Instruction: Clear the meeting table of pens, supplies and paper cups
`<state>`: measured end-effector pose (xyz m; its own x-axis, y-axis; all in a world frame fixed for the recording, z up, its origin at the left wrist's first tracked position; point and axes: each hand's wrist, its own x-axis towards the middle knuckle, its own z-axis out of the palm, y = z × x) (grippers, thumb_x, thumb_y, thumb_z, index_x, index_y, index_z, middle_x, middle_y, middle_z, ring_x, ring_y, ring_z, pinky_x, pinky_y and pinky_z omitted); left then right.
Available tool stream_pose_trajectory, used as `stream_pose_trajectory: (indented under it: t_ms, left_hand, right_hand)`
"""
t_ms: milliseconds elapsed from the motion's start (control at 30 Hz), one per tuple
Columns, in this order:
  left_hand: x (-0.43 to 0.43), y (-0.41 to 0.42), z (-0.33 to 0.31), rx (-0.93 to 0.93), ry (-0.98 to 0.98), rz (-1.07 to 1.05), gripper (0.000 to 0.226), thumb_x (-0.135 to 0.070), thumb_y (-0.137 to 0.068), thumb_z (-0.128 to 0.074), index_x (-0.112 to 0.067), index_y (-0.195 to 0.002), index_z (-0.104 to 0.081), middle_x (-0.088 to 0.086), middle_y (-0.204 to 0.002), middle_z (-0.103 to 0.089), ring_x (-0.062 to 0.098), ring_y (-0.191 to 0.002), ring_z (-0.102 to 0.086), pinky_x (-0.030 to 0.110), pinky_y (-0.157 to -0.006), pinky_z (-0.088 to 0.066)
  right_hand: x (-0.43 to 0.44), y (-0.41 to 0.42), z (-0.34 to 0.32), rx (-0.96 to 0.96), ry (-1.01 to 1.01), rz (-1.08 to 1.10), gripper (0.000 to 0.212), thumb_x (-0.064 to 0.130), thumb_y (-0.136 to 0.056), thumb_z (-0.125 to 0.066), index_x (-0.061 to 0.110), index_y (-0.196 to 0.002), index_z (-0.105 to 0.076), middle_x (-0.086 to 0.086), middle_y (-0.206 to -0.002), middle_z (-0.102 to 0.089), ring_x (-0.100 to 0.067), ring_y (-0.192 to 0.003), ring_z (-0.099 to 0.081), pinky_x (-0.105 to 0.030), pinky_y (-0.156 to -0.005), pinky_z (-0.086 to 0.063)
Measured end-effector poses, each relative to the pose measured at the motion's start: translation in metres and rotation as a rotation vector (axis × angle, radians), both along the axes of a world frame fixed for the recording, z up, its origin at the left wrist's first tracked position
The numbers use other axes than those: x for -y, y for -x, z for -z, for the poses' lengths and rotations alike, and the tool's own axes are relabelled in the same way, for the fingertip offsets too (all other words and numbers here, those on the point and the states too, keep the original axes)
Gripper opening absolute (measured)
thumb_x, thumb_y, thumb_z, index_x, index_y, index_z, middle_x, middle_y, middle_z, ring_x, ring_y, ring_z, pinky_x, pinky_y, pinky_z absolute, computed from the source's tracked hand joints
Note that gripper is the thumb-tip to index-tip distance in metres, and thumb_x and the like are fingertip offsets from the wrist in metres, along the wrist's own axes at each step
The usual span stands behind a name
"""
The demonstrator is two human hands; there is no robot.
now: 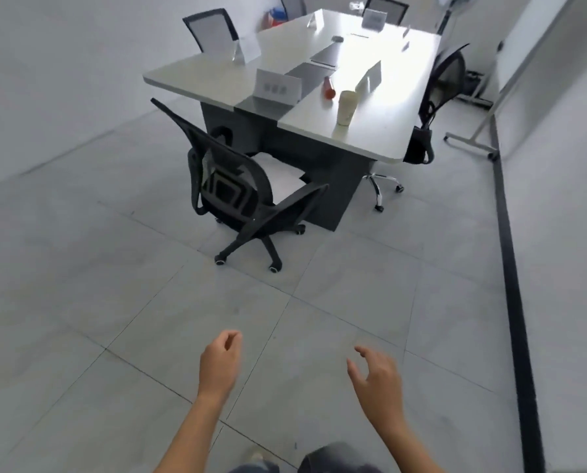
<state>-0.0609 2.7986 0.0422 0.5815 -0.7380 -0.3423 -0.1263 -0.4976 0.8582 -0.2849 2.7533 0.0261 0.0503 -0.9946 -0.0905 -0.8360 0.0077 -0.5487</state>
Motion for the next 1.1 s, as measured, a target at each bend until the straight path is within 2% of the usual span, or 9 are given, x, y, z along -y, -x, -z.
stream_pose_trajectory:
  t_ms: [167, 300, 500, 633, 733, 833, 933, 1033, 1100]
  left_hand:
    - [0.053, 0.032, 0.014, -0.039, -0.053, 0.212, 0.016, -0.015, -0.091, -0.048, -0.02, -0.078, -0.057, 0.0, -0.063, -0.052, 0.014, -0.057, -0.043, 0.025, -0.054, -0.035]
    - [0.105, 0.041, 0.016, -0.006, -0.067, 0.241, 0.018, -0.015, -0.091, -0.048, -0.021, -0.076, -0.057, -0.002, -0.063, -0.052, 0.012, -0.059, -0.045, 0.023, -0.055, -0.035]
    - [0.186, 0.05, 0.007, 0.037, -0.017, 0.14, 0.011, -0.013, -0.09, -0.049, -0.015, -0.087, -0.06, -0.002, -0.076, -0.061, 0.016, -0.074, -0.054, 0.019, -0.062, -0.04]
    - [0.209, 0.062, 0.003, 0.039, -0.054, 0.095, 0.014, -0.013, -0.09, -0.049, -0.022, -0.083, -0.058, -0.005, -0.076, -0.061, 0.01, -0.071, -0.054, 0.017, -0.06, -0.04]
    - [0.207, 0.056, 0.007, 0.03, -0.109, -0.004, 0.018, -0.013, -0.09, -0.05, -0.024, -0.077, -0.058, -0.006, -0.074, -0.061, 0.01, -0.07, -0.054, 0.016, -0.06, -0.039]
    - [0.2, 0.034, 0.012, 0.036, -0.158, -0.156, 0.012, -0.011, -0.09, -0.051, -0.018, -0.084, -0.059, -0.009, -0.076, -0.06, 0.018, -0.08, -0.056, 0.024, -0.066, -0.041]
    - [0.198, 0.004, 0.014, 0.041, -0.174, -0.285, 0.009, -0.011, -0.09, -0.05, -0.014, -0.088, -0.059, 0.001, -0.083, -0.061, 0.022, -0.087, -0.055, 0.03, -0.075, -0.038]
    - [0.204, -0.028, 0.018, 0.043, -0.171, -0.299, 0.011, -0.013, -0.092, -0.048, -0.012, -0.094, -0.059, 0.004, -0.09, -0.06, 0.02, -0.09, -0.054, 0.029, -0.077, -0.037]
    - [0.213, -0.056, 0.018, 0.055, -0.151, -0.29, 0.009, -0.013, -0.092, -0.049, -0.015, -0.09, -0.058, 0.001, -0.085, -0.06, 0.02, -0.088, -0.054, 0.028, -0.073, -0.037]
  right_hand:
    - [0.024, 0.016, 0.021, 0.044, -0.039, 0.141, 0.025, 0.015, -0.079, -0.069, 0.007, -0.103, -0.067, -0.01, -0.102, -0.069, -0.034, -0.104, -0.058, -0.041, -0.08, -0.039]
    - [0.077, 0.028, 0.025, 0.074, -0.057, 0.181, 0.029, 0.02, -0.085, -0.062, 0.009, -0.112, -0.062, -0.008, -0.113, -0.065, -0.029, -0.114, -0.051, -0.04, -0.093, -0.037]
    - [0.185, 0.033, 0.015, 0.139, -0.029, 0.088, 0.032, 0.023, -0.089, -0.055, 0.009, -0.117, -0.057, -0.007, -0.119, -0.061, -0.023, -0.118, -0.047, -0.037, -0.099, -0.036]
    - [0.229, 0.018, 0.014, 0.15, -0.068, -0.05, 0.032, 0.024, -0.09, -0.053, 0.01, -0.118, -0.056, -0.006, -0.119, -0.06, -0.021, -0.118, -0.047, -0.034, -0.101, -0.036]
    - [0.245, -0.004, 0.023, 0.144, -0.123, -0.179, 0.04, 0.036, -0.088, -0.046, 0.011, -0.117, -0.057, -0.005, -0.118, -0.06, -0.022, -0.116, -0.048, -0.03, -0.098, -0.036]
    - [0.255, -0.03, 0.029, 0.096, -0.16, -0.331, 0.034, 0.032, -0.092, -0.047, 0.016, -0.121, -0.054, 0.001, -0.121, -0.057, -0.017, -0.119, -0.045, -0.027, -0.098, -0.034]
    - [0.269, -0.061, 0.03, 0.093, -0.145, -0.41, 0.033, 0.028, -0.092, -0.049, 0.015, -0.122, -0.053, 0.001, -0.122, -0.057, -0.016, -0.12, -0.044, -0.027, -0.099, -0.033]
    - [0.279, -0.1, 0.033, 0.083, -0.15, -0.434, 0.033, 0.027, -0.092, -0.05, 0.015, -0.122, -0.054, 0.0, -0.122, -0.057, -0.018, -0.12, -0.044, -0.028, -0.098, -0.032]
    - [0.285, -0.127, 0.034, 0.073, -0.142, -0.438, 0.033, 0.028, -0.092, -0.048, 0.016, -0.123, -0.052, 0.002, -0.124, -0.056, -0.016, -0.121, -0.043, -0.026, -0.097, -0.03]
